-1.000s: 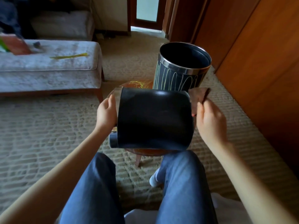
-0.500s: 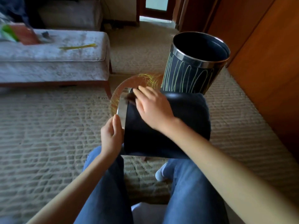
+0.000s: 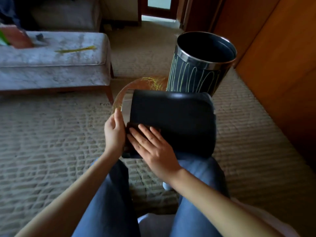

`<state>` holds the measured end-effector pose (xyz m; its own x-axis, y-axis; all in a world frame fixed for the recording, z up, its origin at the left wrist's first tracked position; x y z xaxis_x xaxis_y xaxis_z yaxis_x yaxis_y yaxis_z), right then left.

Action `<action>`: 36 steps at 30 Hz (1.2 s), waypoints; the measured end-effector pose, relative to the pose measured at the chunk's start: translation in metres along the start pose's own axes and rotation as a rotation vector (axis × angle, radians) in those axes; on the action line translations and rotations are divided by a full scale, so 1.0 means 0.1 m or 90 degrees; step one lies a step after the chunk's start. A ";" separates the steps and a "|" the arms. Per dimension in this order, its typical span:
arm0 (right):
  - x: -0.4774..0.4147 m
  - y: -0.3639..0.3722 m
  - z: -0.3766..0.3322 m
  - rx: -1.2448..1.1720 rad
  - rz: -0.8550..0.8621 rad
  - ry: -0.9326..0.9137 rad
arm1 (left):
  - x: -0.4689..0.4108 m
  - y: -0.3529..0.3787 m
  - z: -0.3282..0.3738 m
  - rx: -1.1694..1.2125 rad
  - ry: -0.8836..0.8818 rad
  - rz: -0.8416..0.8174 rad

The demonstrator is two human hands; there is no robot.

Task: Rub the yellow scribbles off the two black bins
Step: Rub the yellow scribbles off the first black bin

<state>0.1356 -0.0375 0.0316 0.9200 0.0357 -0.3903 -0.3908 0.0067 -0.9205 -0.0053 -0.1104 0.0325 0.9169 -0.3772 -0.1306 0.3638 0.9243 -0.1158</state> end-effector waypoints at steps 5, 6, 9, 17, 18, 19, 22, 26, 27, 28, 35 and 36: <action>-0.10 -0.28 0.66 -0.022 0.013 0.112 | 0.19 0.01 0.00 -0.056 -0.001 0.030; -0.15 -0.38 0.90 -0.024 0.012 0.188 | 0.23 -0.01 -0.03 -0.055 -0.008 0.028; -0.20 -0.71 1.56 -0.058 -0.072 0.355 | 0.37 -0.07 -0.11 -0.051 -0.024 0.005; 0.48 -0.73 1.38 -0.010 0.067 0.200 | -0.48 0.10 0.44 -0.164 -0.193 -0.127; 0.58 -0.73 1.31 -0.004 0.083 0.190 | -0.61 0.16 0.47 -0.143 -0.238 -0.146; 0.67 -0.73 1.24 0.004 0.096 0.186 | -0.71 0.20 0.46 -0.119 -0.270 -0.165; 0.96 -0.67 0.96 0.046 0.078 0.169 | -0.82 0.21 0.35 -0.141 -0.283 -0.175; 1.17 -0.69 0.86 0.058 0.032 0.138 | -0.75 0.10 0.30 -0.222 -0.212 -0.146; 1.08 -0.72 0.94 0.038 0.032 0.160 | -0.70 0.08 0.30 -0.222 -0.194 -0.140; 0.94 -0.74 1.04 0.021 0.029 0.191 | -0.65 0.07 0.30 -0.222 -0.180 -0.126; -0.25 -0.89 1.75 -0.114 -0.313 0.427 | -0.31 0.01 0.34 -0.188 -0.140 -0.074; -0.39 -0.89 1.83 -0.133 -0.376 0.451 | -0.25 -0.01 0.31 -0.176 -0.134 -0.068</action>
<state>0.1292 0.1435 0.1325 0.7987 -0.5320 0.2811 0.0939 -0.3513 -0.9315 -0.0234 -0.0998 0.0667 0.9003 -0.4240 0.0986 0.4275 0.8185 -0.3837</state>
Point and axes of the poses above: each hand's wrist, its own x-axis away from the middle knuckle, its own y-axis out of the palm, z = x × y, the point moved 1 cm from there along -x, towards the middle knuckle, and after that the axes turned 6 degrees about -z, right-handed, at the moved point
